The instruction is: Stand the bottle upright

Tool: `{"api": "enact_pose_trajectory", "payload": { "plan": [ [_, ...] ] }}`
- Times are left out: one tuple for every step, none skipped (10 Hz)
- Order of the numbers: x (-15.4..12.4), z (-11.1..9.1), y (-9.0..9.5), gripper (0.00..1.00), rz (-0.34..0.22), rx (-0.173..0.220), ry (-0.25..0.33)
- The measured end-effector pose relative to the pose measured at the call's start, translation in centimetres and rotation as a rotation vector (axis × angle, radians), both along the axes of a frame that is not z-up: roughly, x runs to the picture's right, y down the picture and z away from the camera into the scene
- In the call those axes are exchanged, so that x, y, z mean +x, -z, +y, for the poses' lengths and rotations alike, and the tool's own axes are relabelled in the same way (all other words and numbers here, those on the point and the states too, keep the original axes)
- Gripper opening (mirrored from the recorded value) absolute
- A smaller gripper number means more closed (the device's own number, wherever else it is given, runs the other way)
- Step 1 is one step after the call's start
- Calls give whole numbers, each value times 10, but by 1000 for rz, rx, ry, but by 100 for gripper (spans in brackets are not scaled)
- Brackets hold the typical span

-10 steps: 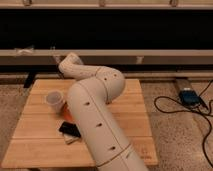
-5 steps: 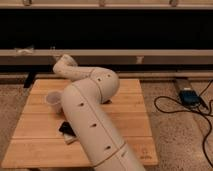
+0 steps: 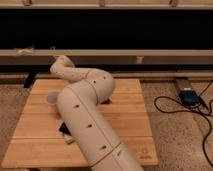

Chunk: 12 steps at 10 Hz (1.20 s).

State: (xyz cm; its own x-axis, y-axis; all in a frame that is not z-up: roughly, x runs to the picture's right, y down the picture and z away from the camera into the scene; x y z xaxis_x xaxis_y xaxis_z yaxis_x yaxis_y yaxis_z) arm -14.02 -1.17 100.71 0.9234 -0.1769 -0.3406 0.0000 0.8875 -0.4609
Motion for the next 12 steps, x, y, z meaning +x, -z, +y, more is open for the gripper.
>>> {"api": "enact_pose_trajectory", "payload": {
  "plan": [
    [-2,-1,-1,60,-2,0,6],
    [-1,-1,-1,49,-1,2,9],
    [0,-2,0,40,1,4,10],
    [1,-3,2,32,2,9,7],
    [2,-7,4,20,3,17,-3],
    [4,-10,7,9,4,26,-13],
    [4,-13,10,2,5,35,-26],
    [4,-17,15,0,2,45,-40],
    [4,-23,22,0,-3,56,-61],
    [3,-29,28,0,-11,64,-83],
    [2,-33,33,0,-23,70,-104],
    [1,-39,39,0,-34,75,-127]
  ]
}}
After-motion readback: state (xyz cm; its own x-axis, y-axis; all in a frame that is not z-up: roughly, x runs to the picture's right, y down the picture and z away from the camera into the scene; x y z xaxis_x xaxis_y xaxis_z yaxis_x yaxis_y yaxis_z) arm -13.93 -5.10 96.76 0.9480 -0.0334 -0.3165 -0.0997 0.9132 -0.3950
